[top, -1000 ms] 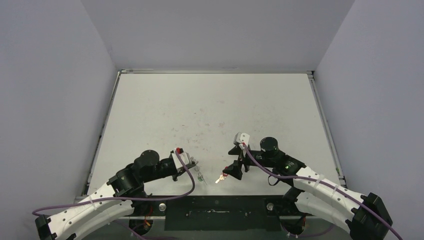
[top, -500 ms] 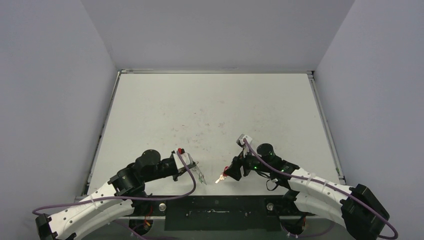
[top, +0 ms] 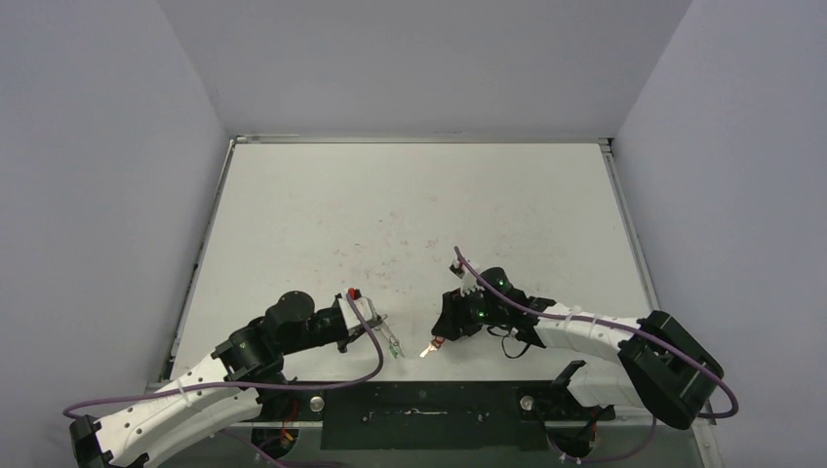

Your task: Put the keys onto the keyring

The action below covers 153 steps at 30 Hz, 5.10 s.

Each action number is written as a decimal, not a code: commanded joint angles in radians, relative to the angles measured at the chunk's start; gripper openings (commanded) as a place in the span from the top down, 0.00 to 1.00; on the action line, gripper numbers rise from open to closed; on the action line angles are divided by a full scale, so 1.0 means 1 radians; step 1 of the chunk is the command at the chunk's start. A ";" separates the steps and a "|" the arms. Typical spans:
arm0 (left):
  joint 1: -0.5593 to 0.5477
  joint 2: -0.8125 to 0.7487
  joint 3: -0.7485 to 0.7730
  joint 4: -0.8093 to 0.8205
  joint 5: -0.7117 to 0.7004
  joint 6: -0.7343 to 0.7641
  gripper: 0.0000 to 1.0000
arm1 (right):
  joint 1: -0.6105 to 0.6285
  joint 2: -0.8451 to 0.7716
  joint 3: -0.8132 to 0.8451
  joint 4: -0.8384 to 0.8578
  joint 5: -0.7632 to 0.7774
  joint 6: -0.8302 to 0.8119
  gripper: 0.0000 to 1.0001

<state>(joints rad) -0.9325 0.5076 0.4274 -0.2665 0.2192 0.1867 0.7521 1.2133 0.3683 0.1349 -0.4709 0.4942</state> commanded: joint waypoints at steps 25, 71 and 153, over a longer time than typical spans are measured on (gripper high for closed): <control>0.004 -0.011 0.028 0.062 -0.009 -0.011 1.00 | 0.047 0.184 0.086 0.032 -0.049 0.062 0.77; 0.005 -0.036 0.028 0.047 -0.014 -0.008 1.00 | 0.117 0.153 0.095 -0.143 -0.108 0.000 0.86; 0.004 0.155 0.001 0.298 0.106 -0.058 1.00 | 0.205 -0.015 0.602 -0.460 -0.148 -0.559 1.00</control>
<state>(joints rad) -0.9325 0.6624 0.4210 -0.0536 0.2985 0.1375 0.9375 1.1877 0.9150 -0.3786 -0.6102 -0.0433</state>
